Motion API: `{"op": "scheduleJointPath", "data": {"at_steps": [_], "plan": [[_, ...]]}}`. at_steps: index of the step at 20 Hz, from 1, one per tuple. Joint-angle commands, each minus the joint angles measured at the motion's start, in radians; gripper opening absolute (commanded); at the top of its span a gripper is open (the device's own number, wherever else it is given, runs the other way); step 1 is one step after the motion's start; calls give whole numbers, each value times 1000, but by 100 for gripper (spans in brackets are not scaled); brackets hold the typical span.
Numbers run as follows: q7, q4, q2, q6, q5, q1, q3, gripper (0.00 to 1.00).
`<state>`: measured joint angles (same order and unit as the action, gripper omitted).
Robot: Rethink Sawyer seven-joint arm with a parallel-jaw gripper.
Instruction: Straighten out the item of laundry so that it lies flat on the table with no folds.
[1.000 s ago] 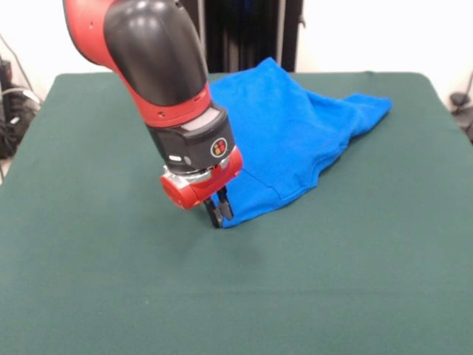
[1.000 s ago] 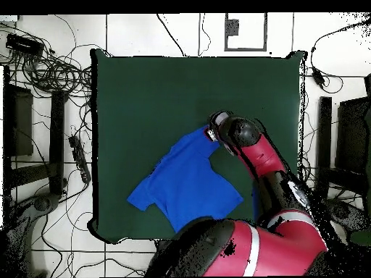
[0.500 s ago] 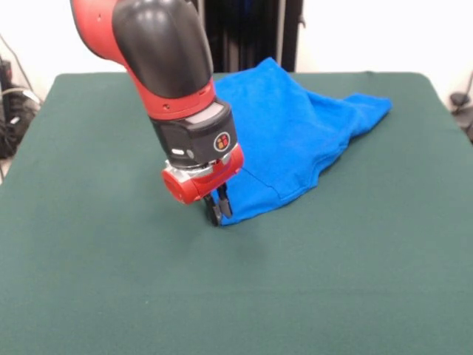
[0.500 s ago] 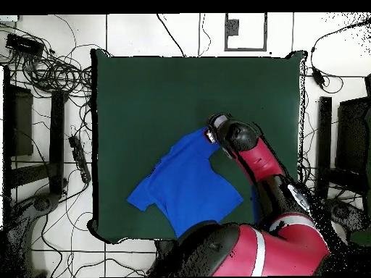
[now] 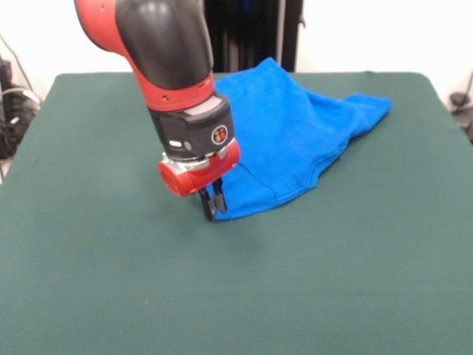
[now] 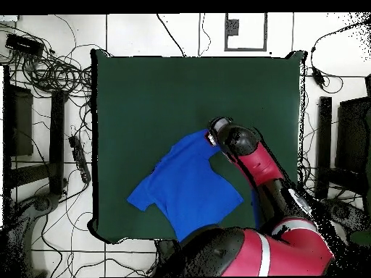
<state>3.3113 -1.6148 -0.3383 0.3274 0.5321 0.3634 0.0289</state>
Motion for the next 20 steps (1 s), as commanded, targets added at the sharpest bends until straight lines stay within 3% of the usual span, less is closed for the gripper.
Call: {"op": "scheduleJointPath", "data": {"at_steps": [1,11,20], "plan": [[46,-140,-7,-23,-19,-6,24,0],[-24,-64,21,-101,-78,37,2,0],[-109,137,179,-225,-233,107,7,0]]}}
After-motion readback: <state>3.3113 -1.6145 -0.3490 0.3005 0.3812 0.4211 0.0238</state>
